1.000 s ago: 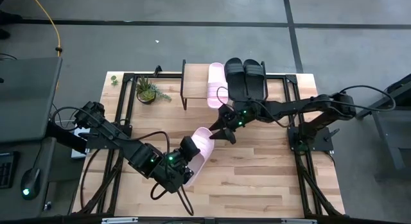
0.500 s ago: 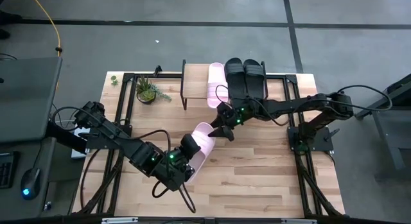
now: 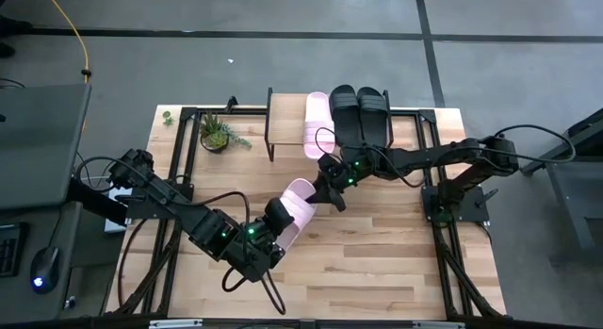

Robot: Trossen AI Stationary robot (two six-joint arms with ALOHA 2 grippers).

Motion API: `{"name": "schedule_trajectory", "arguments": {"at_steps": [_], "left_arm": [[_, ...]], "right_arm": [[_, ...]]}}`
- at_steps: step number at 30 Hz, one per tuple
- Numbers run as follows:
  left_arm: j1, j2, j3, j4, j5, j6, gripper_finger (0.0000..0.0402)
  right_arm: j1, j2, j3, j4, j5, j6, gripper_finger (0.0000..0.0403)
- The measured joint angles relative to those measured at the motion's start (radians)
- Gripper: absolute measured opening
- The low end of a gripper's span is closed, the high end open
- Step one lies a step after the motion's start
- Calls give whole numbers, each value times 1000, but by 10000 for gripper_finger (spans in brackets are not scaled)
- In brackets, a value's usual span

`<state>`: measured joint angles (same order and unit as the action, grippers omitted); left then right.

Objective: Pick and place slides into the shelf
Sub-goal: Put the pink slipper on the shelf

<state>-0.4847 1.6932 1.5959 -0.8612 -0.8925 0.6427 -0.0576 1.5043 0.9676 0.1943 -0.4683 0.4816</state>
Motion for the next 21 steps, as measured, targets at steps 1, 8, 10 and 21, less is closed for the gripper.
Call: {"name": "schedule_trajectory", "arguments": {"at_steps": [1, 8, 10, 21], "left_arm": [[0, 0, 0, 0, 1, -4, 1], [-1, 0, 0, -5, 7, -52, 1], [-1, 0, 0, -11, 6, -68, 1], [-1, 0, 0, -113, -22, -232, 75]], "right_arm": [[0, 0, 0, 0, 3, -7, 123], [-3, 0, 0, 13, 16, -38, 13], [-2, 0, 0, 13, 31, -38, 18], [-27, 0, 0, -3, 61, -79, 10]]}}
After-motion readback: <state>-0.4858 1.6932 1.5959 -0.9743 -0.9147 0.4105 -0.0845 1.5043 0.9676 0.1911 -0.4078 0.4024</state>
